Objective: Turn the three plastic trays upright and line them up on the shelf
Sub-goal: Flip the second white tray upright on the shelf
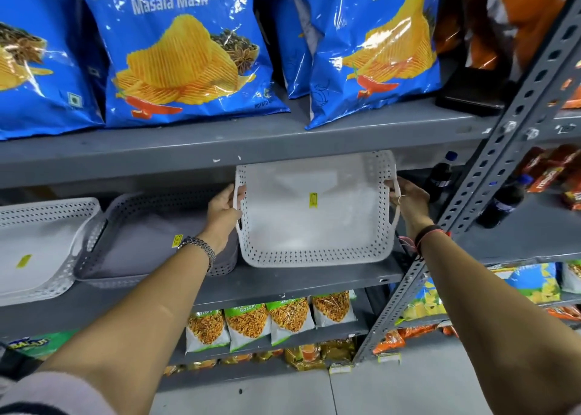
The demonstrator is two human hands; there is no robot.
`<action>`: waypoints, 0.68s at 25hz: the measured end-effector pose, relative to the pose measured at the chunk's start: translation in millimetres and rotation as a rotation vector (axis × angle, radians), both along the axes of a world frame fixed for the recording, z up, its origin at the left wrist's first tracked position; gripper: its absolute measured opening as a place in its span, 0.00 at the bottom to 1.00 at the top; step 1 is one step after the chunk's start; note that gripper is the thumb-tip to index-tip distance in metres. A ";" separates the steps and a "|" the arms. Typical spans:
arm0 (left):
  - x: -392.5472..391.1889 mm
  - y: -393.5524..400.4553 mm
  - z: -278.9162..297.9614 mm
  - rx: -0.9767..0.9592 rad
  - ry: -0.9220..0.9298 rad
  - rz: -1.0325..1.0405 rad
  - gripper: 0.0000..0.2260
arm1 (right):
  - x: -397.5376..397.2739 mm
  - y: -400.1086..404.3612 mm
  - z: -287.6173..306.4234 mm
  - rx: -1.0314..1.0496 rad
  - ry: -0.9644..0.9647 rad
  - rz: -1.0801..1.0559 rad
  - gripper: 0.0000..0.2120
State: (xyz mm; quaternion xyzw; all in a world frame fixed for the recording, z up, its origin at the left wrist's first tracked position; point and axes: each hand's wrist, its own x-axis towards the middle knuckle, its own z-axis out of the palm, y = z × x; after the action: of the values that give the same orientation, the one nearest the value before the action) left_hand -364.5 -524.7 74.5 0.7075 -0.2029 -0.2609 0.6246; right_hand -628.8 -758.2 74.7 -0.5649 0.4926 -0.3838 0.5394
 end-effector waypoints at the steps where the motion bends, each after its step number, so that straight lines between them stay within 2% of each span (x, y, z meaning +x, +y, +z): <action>1: 0.0 0.0 -0.1 0.027 -0.024 -0.021 0.31 | 0.4 -1.9 -6.1 -0.021 0.023 0.005 0.19; 4: 6.2 -6.2 -4.6 0.110 -0.088 -0.051 0.29 | 3.9 -9.9 -21.5 -0.082 0.042 0.010 0.15; 9: 24.6 -27.5 -21.7 0.303 -0.256 -0.084 0.24 | 17.2 -37.7 -37.5 -0.118 0.175 -0.039 0.15; 14: 52.6 -50.2 -41.4 0.504 -0.449 -0.133 0.14 | 36.2 -57.7 -40.8 -0.115 0.363 0.022 0.15; 17: 56.3 -60.6 -45.5 0.674 -0.544 -0.126 0.15 | 45.3 -71.0 -48.0 -0.103 0.389 0.060 0.17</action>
State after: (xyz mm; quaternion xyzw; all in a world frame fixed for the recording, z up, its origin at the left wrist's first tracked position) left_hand -308.2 -585.4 29.0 0.9009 -0.3064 -0.1544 0.2657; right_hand -583.5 -829.2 26.7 -0.6698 0.5500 -0.2759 0.4157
